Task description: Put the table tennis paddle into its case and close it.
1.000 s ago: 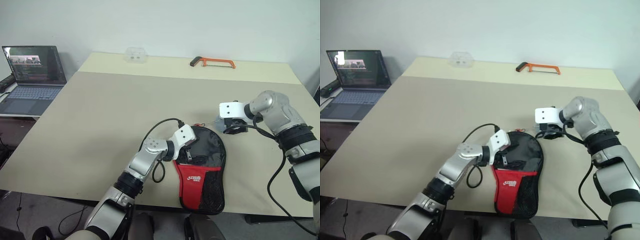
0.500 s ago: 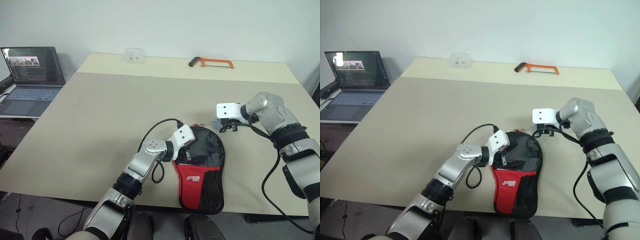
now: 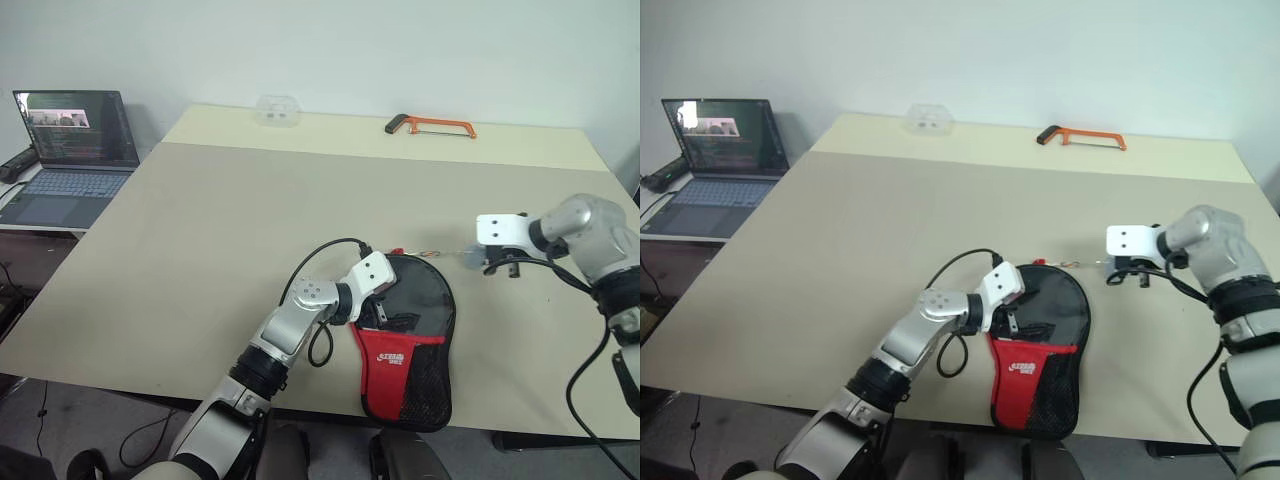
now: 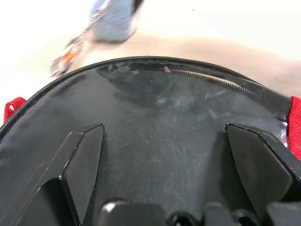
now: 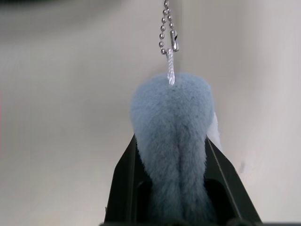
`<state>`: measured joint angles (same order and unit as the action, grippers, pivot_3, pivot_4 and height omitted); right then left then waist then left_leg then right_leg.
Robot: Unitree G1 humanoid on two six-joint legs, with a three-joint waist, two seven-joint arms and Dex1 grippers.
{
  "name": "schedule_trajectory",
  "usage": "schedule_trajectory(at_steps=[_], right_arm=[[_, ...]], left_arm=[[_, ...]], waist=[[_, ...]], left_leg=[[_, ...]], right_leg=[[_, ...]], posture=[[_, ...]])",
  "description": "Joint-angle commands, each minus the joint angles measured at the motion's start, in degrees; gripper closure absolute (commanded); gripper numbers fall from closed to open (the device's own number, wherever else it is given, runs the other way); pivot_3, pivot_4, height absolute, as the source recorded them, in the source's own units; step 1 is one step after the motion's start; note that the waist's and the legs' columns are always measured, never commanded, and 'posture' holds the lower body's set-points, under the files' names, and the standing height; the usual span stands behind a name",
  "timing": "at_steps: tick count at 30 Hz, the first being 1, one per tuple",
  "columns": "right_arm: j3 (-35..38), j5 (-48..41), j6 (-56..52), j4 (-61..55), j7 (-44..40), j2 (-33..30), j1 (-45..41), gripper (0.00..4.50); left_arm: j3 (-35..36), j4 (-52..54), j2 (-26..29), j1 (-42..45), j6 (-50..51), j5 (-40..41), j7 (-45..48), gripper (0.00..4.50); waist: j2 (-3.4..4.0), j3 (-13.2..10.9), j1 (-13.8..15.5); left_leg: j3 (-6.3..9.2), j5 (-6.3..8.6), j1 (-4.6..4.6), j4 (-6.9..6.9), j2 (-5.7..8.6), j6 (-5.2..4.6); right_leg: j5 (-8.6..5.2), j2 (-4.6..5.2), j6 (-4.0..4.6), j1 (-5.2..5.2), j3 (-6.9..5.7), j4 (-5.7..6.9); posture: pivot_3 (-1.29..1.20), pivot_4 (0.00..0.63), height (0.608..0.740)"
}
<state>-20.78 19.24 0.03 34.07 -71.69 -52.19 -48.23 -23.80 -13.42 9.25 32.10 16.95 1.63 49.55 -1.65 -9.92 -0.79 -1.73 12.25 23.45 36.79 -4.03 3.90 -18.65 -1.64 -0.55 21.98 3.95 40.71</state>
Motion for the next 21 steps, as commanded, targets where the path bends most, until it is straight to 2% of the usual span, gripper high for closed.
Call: schedule_trajectory(at_steps=[1, 4, 11, 19, 21], right_arm=[[3.72, -1.36, -2.18, -4.85, -1.79, -5.45, 4.3, 4.08], [5.38, -2.96, -3.9, -10.12, -2.83, -8.07, 8.75, 4.09], [12.5, -12.17, -10.01, -34.25, -8.96, -16.68, 27.47, 4.11], [18.37, -18.59, -14.72, -49.69, -10.68, -22.37, 41.11, 4.11], [18.7, -17.79, -14.77, -53.12, -10.06, -23.86, 43.99, 4.11]], left_arm=[[-1.72, -1.85, 0.58, -1.99, 2.54, -0.74, 0.98, 0.0], [-1.71, -1.97, 0.78, -1.54, 2.48, -0.78, 1.07, 0.0], [-1.87, -5.61, 0.76, 0.89, 1.5, -1.79, 0.75, 0.0], [-2.75, -7.98, 0.21, 1.9, 1.28, -2.44, 0.6, 0.0], [-2.85, -9.04, 0.17, 2.5, 1.83, -2.92, 0.19, 0.0]], waist=[[0.01, 0.01, 0.09], [0.06, 0.03, 0.18], [0.08, 0.04, 0.63], [0.07, 0.05, 0.32], [0.07, 0.05, 0.3]], left_leg=[[0.02, 0.0, 0.0, 0.01, 0.02, 0.0], [0.05, 0.0, -0.01, -0.01, 0.18, -0.01], [0.18, 0.09, -0.04, 0.04, 0.46, -0.17], [0.2, 0.14, -0.46, -0.01, 0.44, -0.25], [0.21, 0.15, -0.47, -0.02, 0.44, -0.26]], right_leg=[[-0.01, 0.01, -0.02, -0.02, -0.01, 0.0], [-0.07, 0.16, -0.12, -0.05, 0.0, 0.01], [-0.19, 0.48, -0.37, -0.34, -0.19, -0.16], [-0.27, 0.49, -0.7, -0.91, -0.22, -0.54], [-0.25, 0.49, -0.75, -0.96, -0.22, -0.65]], posture=[[0.0, 0.15, 0.74], [0.0, 0.15, 0.74], [0.0, 0.15, 0.74], [0.0, 0.15, 0.74], [0.0, 0.15, 0.74]])
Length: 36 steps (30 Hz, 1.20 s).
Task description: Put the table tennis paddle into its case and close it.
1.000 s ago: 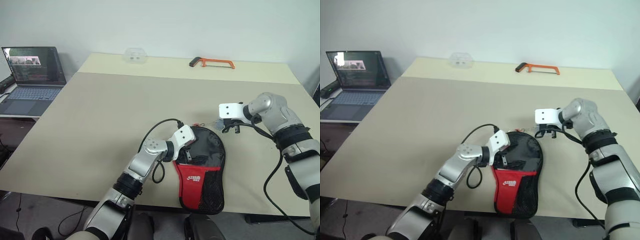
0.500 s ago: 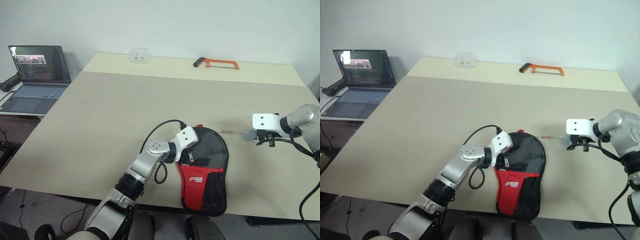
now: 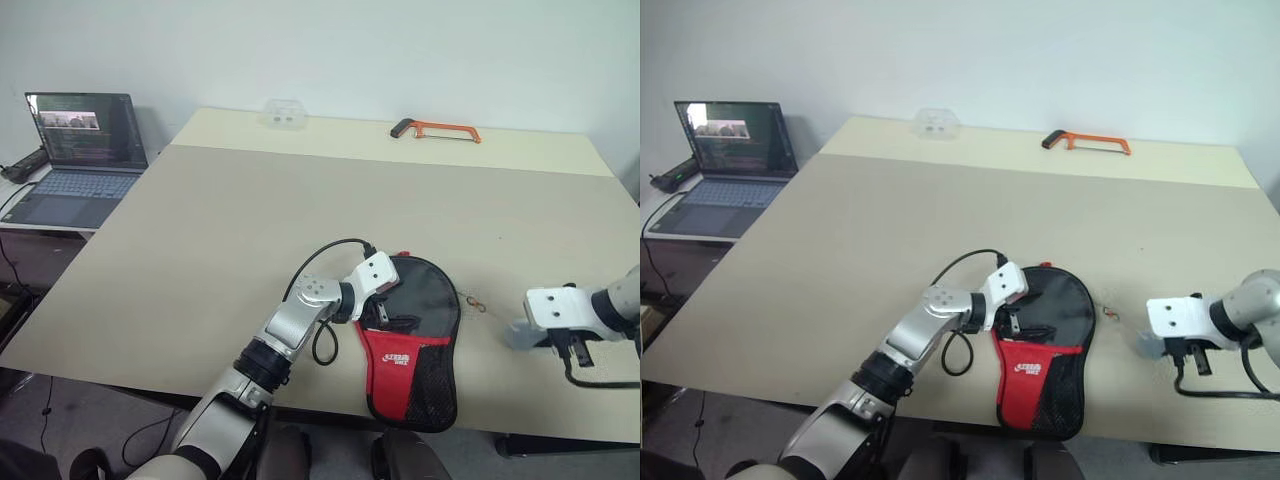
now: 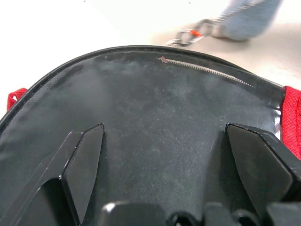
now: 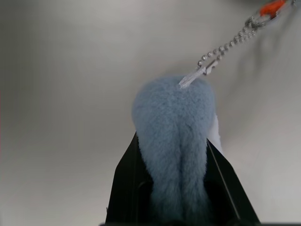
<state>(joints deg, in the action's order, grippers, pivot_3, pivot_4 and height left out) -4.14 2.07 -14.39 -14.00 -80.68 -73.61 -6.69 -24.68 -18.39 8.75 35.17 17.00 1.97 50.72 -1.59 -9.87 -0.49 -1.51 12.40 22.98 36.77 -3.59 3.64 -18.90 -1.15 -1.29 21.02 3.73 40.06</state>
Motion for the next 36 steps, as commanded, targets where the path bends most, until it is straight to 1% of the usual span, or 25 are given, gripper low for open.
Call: schedule_trajectory(at_steps=[1, 8, 13, 19, 21, 26, 30, 36], right_arm=[[2.26, -0.45, -0.28, -6.86, -0.96, -3.02, 3.9, 4.12], [5.46, -7.49, -5.46, -19.91, -2.78, -3.85, 10.9, 4.12], [7.32, -9.33, -4.65, -24.61, -4.09, -5.28, 16.76, 4.12], [7.55, -11.45, -4.19, -30.18, -4.44, -5.57, 22.25, 4.12], [7.5, -11.76, -3.87, -32.09, -4.63, -5.68, 24.95, 4.12], [6.34, -10.81, -4.56, -35.08, -3.03, -5.36, 28.54, 4.12], [4.46, -9.86, -5.52, -38.1, -1.18, -5.0, 32.4, 4.13], [2.04, -10.86, -8.51, -42.19, 0.92, -4.87, 33.4, 4.13]], left_arm=[[-2.08, -4.78, 0.66, -0.25, 2.13, -3.63, -1.33, 0.0], [-2.19, -7.93, 0.51, 1.2, 2.84, -4.38, -2.86, 0.0], [-2.49, -8.41, 0.28, 0.96, 3.24, -4.55, -3.49, 0.0], [-2.48, -8.61, 0.58, 1.18, 3.42, -4.69, -3.62, 0.0], [-2.66, -8.64, 0.96, 1.08, 3.43, -4.92, -3.63, 0.0], [-2.88, -8.39, 1.54, 0.92, 3.43, -4.82, -3.34, 0.0], [-2.97, -8.21, 2.12, 1.04, 3.43, -4.84, -3.0, 0.0], [-3.12, -8.65, 2.93, 1.56, 3.2, -4.93, -2.8, 0.0]], waist=[[0.0, 0.0, 0.0], [-0.12, 0.02, -0.11], [-0.2, 0.07, -0.12], [-0.25, 0.11, -0.12], [-0.26, 0.13, -0.1], [-0.36, 0.22, -0.12], [-0.52, 0.3, -0.13], [-0.6, 0.41, -0.88]], left_leg=[[0.0, 0.0, 0.0, -0.01, 0.0, 0.0], [0.01, 0.02, -0.01, -0.02, 0.0, -0.03], [0.03, 0.03, -0.08, -0.01, 0.01, -0.05], [0.09, 0.05, -0.11, -0.02, 0.0, -0.08], [0.16, 0.06, -0.12, -0.04, 0.0, -0.1], [0.21, 0.12, -0.13, -0.08, -0.01, -0.19], [0.2, 0.16, -0.15, -0.08, -0.01, -0.26], [0.22, 0.17, -0.19, -0.08, -0.01, -0.26]], right_leg=[[0.01, 0.0, -0.02, -0.02, 0.0, -0.04], [0.02, 0.0, -0.05, -0.07, 0.0, -0.12], [0.04, 0.01, -0.09, -0.22, -0.02, -0.21], [0.06, 0.01, -0.14, -0.36, -0.09, -0.41], [0.08, 0.01, -0.16, -0.48, -0.17, -0.58], [0.17, 0.02, -0.29, -0.69, -0.21, -1.0], [0.17, 0.06, -0.3, -0.73, -0.21, -1.04], [0.19, 0.08, -0.33, -0.76, -0.22, -1.03]], posture=[[0.0, 0.15, 0.74], [0.0, 0.15, 0.74], [0.0, 0.15, 0.74], [0.0, 0.15, 0.74], [0.0, 0.15, 0.74], [0.0, 0.15, 0.74], [0.0, 0.15, 0.74], [0.0, 0.15, 0.74]])
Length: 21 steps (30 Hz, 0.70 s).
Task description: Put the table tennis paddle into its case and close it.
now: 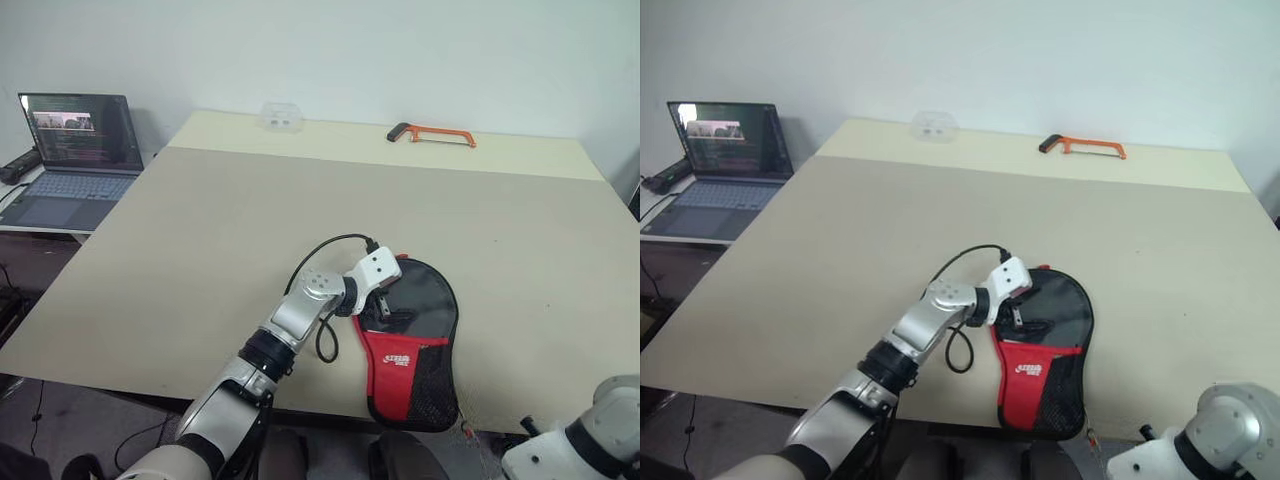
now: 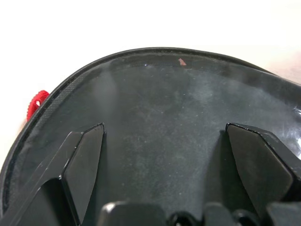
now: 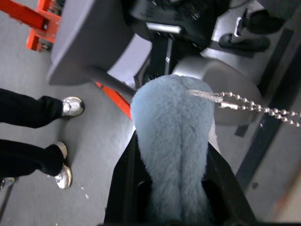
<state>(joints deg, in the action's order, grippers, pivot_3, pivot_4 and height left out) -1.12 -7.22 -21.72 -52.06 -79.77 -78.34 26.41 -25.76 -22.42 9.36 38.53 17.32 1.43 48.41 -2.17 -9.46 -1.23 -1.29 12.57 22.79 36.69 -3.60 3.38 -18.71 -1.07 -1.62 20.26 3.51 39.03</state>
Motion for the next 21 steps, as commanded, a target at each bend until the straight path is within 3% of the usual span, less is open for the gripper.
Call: schedule_trajectory(at_steps=[1, 7, 13, 21], right_arm=[[-1.45, -1.5, -1.67, -4.49, 0.37, -0.12, 0.09, 4.13], [-1.53, -1.6, -3.98, -3.83, 1.8, -0.47, -2.14, 4.13], [0.75, -0.51, -4.53, 7.7, 3.05, -0.53, -15.1, 4.14], [-4.02, 1.34, -2.17, 14.66, 3.86, 1.87, -27.41, 4.14]], left_arm=[[-2.07, -4.63, 2.38, -1.76, 2.91, -4.34, -0.45, 0.0], [-2.45, -5.0, 2.41, -1.41, 2.75, -4.4, -0.29, 0.0], [-2.62, -6.05, 2.05, -0.82, 2.18, -4.45, -0.43, 0.0], [-2.8, -6.49, 1.69, -0.83, 1.68, -4.36, -0.68, 0.0]], waist=[[-0.03, 0.01, -0.25], [-0.18, 0.09, -0.4], [-0.27, 0.13, -0.56], [-0.2, 0.16, -0.45]], left_leg=[[0.0, 0.0, 0.0, 0.0, 0.01, 0.0], [-0.02, 0.03, 0.0, 0.0, 0.02, -0.06], [-0.04, 0.05, -0.09, 0.02, 0.02, -0.09], [-0.11, 0.07, -0.06, -0.11, 0.02, -0.14]], right_leg=[[0.0, 0.03, 0.0, 0.0, -0.01, 0.0], [0.01, 0.05, -0.02, -0.01, 0.0, 0.0], [0.06, 0.11, -0.05, -0.04, 0.06, 0.0], [0.03, 0.14, 0.02, 0.0, 0.05, -0.08]], posture=[[0.0, 0.15, 0.74], [0.0, 0.15, 0.74], [0.0, 0.15, 0.74], [0.0, 0.15, 0.74]])
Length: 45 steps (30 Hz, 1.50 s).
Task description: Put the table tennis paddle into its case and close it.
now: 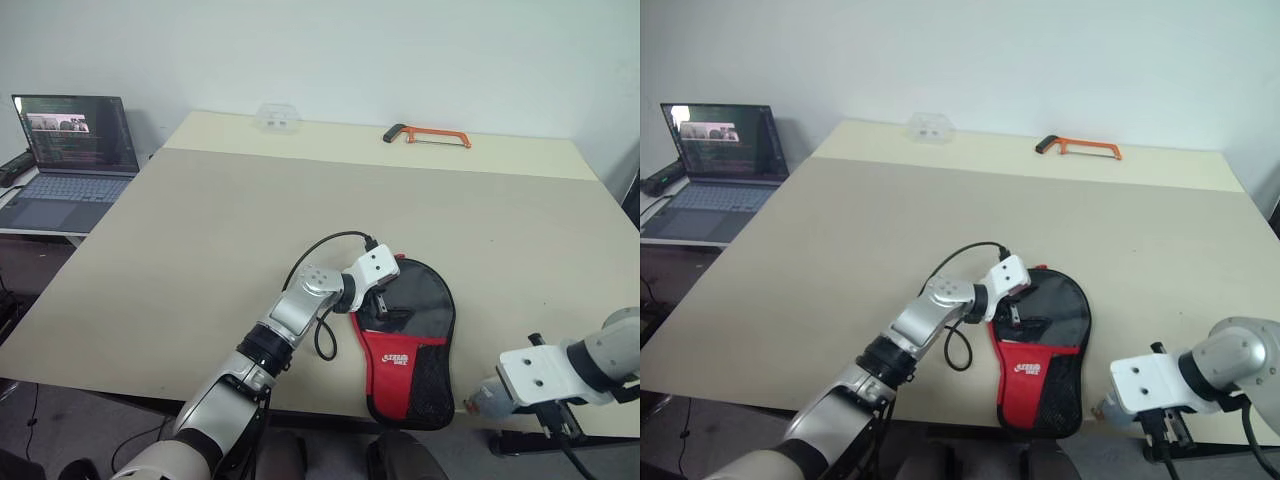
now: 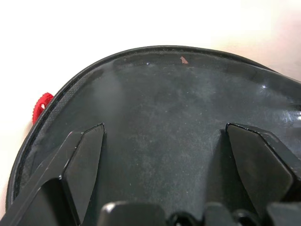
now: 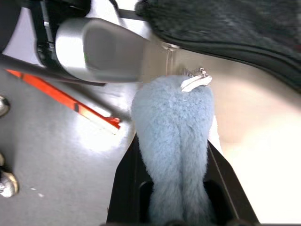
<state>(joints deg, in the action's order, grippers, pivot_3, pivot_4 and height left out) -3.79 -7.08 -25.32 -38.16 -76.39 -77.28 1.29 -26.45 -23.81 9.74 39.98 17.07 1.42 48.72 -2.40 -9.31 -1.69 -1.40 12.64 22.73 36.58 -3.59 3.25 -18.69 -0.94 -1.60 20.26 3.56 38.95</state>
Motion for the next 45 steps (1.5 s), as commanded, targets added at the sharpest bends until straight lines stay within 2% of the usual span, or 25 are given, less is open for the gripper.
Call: schedule_trajectory(at_steps=[1, 2, 4, 8, 15, 20, 25, 26, 29, 32, 35, 38, 42, 45], right_arm=[[-2.92, 3.04, 2.09, 1.69, 1.11, 1.15, -2.49, 4.14], [-4.14, 4.73, 2.93, 2.55, 1.66, 1.35, -2.46, 4.14], [-5.58, 6.05, 4.4, 3.79, 1.54, 1.39, -1.91, 3.43], [-5.28, 4.22, 5.78, 5.1, -0.51, 0.89, -1.42, 2.28], [-0.15, -0.4, 11.15, 11.31, -6.84, -2.48, -2.86, 0.04], [6.23, -6.24, 13.66, 19.75, -12.67, -4.86, -6.77, 0.04], [5.69, -8.58, 17.09, 32.81, -15.91, -5.89, -16.17, 0.04], [4.87, -10.16, 16.04, 35.73, -16.05, -5.41, -19.1, 0.04], [3.16, -13.31, 7.44, 45.84, -15.56, 1.26, -33.25, 0.04], [2.51, -15.36, 4.04, 54.7, -15.87, 4.03, -38.91, 0.04], [3.58, -19.49, 2.67, 59.81, -16.11, 3.25, -38.79, 0.04], [4.68, -21.88, 4.65, 64.12, -16.11, 0.5, -36.3, 0.04], [5.65, -22.5, 4.28, 68.25, -16.11, -1.03, -35.79, 0.04], [6.7, -22.92, 4.54, 67.41, -16.11, -2.66, -32.38, 0.04]], left_arm=[[-2.09, -4.92, 1.33, -2.38, 1.97, -4.31, -1.04, 0.0], [-2.06, -4.73, 1.38, -2.47, 2.02, -4.28, -1.08, 0.0], [-1.87, -4.29, 1.62, -2.67, 2.16, -4.18, -1.19, 0.0], [-1.17, -3.12, 2.62, -2.91, 2.27, -3.81, -0.99, 0.0], [3.44, 5.22, 7.22, -3.21, 3.34, 0.67, 4.01, 0.0], [8.91, 12.54, 14.29, -3.0, 3.91, 5.1, 9.57, 0.0], [12.85, 18.55, 21.2, -3.5, 5.58, 7.74, 13.02, 0.0], [14.24, 19.91, 22.22, -3.38, 6.51, 8.87, 13.48, 0.0], [22.18, 24.3, 28.98, -3.3, 11.15, 16.22, 18.35, 0.0], [26.1, 28.64, 33.8, -4.14, 16.41, 22.75, 22.63, 0.0], [31.34, 33.3, 39.74, -6.96, 21.49, 30.21, 27.35, 0.0], [34.96, 36.3, 43.68, -9.11, 25.6, 34.41, 27.71, 0.0], [37.97, 36.93, 48.52, -12.57, 27.46, 36.31, 28.22, 0.0], [39.37, 34.87, 51.25, -13.77, 26.44, 35.68, 28.4, 0.0]], waist=[[0.03, 0.01, 0.0], [0.02, 0.01, 0.01], [0.01, 0.01, 0.0], [0.08, 0.05, -0.07], [0.15, -0.05, -0.26], [0.47, -0.56, -0.27], [0.58, -0.95, -0.12], [0.59, -0.95, -0.03], [0.55, -1.1, -0.31], [0.53, -1.14, -0.45], [0.62, -1.18, -0.12], [0.9, -1.35, 0.3], [0.99, -1.4, -0.01], [1.0, -1.41, -0.19]], left_leg=[[0.0, 0.0, 0.02, 0.0, 0.02, 0.0], [0.0, 0.0, 0.01, 0.0, 0.02, 0.0], [0.0, 0.0, 0.01, 0.01, 0.01, 0.0], [-0.02, 0.0, -0.03, 0.01, 0.0, 0.0], [-0.06, 0.0, -0.07, -0.11, -0.02, 0.0], [-0.1, -0.01, 0.09, -0.16, -0.01, -0.01], [-0.18, -0.01, 0.22, -0.26, 0.01, -0.01], [-0.19, -0.01, 0.28, -0.27, 0.0, -0.01], [-0.27, -0.01, 0.48, -0.29, 0.0, -0.01], [-0.19, -0.01, 0.78, -0.3, -0.09, 0.0], [-0.22, -0.01, 1.02, -0.44, -0.09, 0.0], [-0.21, -0.01, 1.21, -0.45, -0.11, 0.0], [-0.3, -0.01, 1.23, -0.36, -0.08, -0.02], [-0.34, -0.01, 1.13, -0.34, -0.05, -0.03]], right_leg=[[0.0, 0.01, 0.0, 0.01, 0.01, 0.0], [0.0, 0.01, -0.01, 0.01, 0.02, 0.0], [0.0, 0.02, -0.01, 0.01, 0.01, 0.0], [0.01, 0.02, -0.02, 0.0, 0.05, 0.02], [0.01, 0.0, -0.02, 0.05, 0.12, 0.03], [0.01, 0.0, -0.02, 0.25, 0.18, 0.03], [0.04, 0.03, 0.04, 0.5, 0.27, 0.04], [0.14, 0.04, 0.21, 0.56, 0.29, 0.03], [0.17, 0.07, 0.25, 0.87, 0.39, 0.05], [0.17, 0.06, 0.28, 1.2, 0.36, 0.09], [0.12, 0.06, 0.34, 1.49, 0.34, 0.06], [0.09, 0.18, 0.31, 1.66, 0.31, 0.07], [0.08, 0.24, 0.28, 1.71, 0.32, 0.16], [0.09, 0.18, 0.28, 1.71, 0.32, 0.32]], posture=[[0.0, 0.15, 0.74], [0.0, 0.15, 0.74], [0.0, 0.15, 0.74], [0.0, 0.15, 0.74], [0.0, 0.15, 0.74], [0.0, 0.15, 0.74], [0.0, 0.15, 0.74], [0.0, 0.15, 0.74], [0.0, 0.15, 0.74], [0.0, 0.15, 0.74], [0.0, 0.15, 0.74], [0.0, 0.15, 0.74], [0.0, 0.15, 0.74], [0.0, 0.15, 0.74]])
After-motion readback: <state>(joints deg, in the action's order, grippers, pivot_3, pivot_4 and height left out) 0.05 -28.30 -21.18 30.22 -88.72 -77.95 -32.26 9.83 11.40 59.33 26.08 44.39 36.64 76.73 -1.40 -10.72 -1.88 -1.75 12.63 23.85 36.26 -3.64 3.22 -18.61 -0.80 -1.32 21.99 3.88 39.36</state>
